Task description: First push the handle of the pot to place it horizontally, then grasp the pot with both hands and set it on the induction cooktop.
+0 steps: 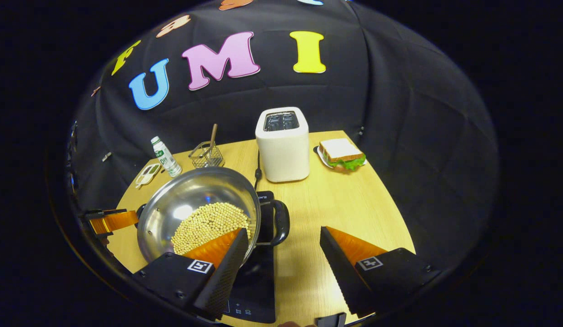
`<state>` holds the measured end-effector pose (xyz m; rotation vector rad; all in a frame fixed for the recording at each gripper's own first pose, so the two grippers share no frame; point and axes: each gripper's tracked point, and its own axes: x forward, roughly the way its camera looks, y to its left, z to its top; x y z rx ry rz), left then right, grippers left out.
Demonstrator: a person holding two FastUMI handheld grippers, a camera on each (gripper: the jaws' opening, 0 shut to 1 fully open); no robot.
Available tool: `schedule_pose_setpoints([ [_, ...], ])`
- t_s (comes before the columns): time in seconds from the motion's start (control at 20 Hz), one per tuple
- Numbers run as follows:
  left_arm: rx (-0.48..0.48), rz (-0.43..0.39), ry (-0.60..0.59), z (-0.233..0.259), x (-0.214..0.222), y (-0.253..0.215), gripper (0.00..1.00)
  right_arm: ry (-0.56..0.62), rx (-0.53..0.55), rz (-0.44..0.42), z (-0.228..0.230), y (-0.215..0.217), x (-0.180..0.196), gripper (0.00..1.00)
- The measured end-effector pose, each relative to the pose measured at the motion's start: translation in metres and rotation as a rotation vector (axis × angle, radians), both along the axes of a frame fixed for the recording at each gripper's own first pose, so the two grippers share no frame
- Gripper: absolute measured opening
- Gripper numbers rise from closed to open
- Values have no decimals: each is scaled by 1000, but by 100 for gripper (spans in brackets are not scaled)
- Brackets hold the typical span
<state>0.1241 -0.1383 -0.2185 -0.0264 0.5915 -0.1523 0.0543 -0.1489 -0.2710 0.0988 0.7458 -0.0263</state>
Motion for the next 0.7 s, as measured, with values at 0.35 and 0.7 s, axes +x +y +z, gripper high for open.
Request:
schedule_pose_setpoints([
  [0.35,18,7,-350,132,-50,28,95,-285,-87,-136,122,-18,-28,99],
  [0.7,103,26,-565,198,-123,60,95,-582,-42,-141,219,39,-83,98],
])
